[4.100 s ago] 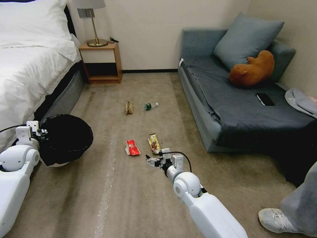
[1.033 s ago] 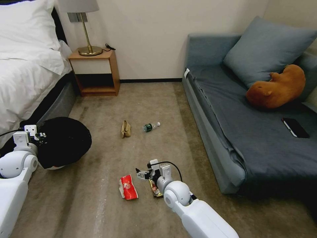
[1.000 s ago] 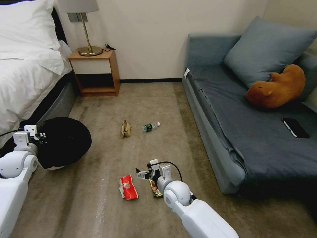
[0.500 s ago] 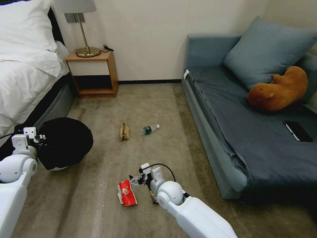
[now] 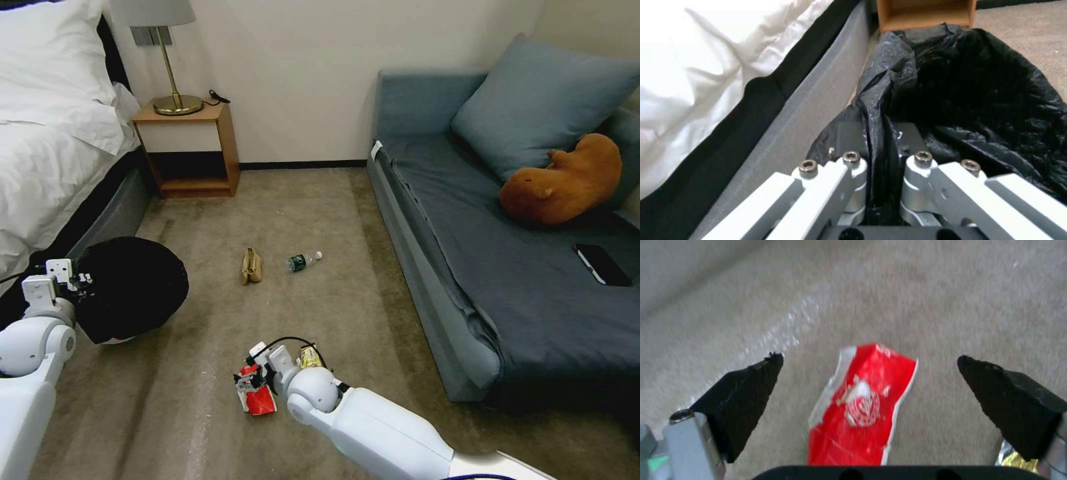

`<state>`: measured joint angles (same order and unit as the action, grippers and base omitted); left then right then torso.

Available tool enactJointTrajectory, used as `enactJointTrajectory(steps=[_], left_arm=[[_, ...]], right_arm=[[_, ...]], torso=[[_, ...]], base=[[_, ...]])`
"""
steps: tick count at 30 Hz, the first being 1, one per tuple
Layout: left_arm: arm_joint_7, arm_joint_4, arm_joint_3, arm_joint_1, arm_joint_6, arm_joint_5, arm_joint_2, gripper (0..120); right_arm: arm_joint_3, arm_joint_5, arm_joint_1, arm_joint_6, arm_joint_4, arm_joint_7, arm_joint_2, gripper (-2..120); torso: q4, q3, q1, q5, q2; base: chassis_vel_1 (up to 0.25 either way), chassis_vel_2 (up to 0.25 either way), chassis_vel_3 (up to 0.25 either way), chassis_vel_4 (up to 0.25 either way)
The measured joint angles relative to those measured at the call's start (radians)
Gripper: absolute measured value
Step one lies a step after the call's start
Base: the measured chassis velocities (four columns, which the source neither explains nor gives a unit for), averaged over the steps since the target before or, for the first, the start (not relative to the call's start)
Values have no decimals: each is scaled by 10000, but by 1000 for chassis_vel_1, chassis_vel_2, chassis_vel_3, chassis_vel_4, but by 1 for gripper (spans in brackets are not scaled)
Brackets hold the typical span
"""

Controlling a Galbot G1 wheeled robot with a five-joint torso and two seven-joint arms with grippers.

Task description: Pick up the trash bin, then pick up the garbage on the floor and place it into the trash bin.

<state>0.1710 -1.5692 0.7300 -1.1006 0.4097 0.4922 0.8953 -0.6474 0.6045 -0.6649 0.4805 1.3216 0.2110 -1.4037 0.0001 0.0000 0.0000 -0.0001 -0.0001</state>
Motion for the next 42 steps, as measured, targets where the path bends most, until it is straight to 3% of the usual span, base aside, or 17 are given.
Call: enactJointTrajectory(steps=[13,20,32,42], left_arm=[[5,-360,-412,129,76,-417,500,5],[-39,-471,-424,-128,-5,-683,843,5],[-23,-790,-260,-366,-30,-727,955,5],[-11,-804,-281,-343,-11,-768,1057,5]], right_arm=[[-267,-232,-38,-618,-1270,-23,-215,100],[-530,-233,-69,-848,-1575,-187,-352,100],[-975,-267,-190,-1000,-1574,-224,-515,100],[-1174,-481,-280,-1719,-2314,-343,-666,100]], torso=[[-2,0,0,2,0],[-1,0,0,1,2],[0,0,0,2,2],[-2,0,0,-1,1]], base=[[0,0,0,0],[0,0,0,0],[0,0,0,0],[0,0,0,0]])
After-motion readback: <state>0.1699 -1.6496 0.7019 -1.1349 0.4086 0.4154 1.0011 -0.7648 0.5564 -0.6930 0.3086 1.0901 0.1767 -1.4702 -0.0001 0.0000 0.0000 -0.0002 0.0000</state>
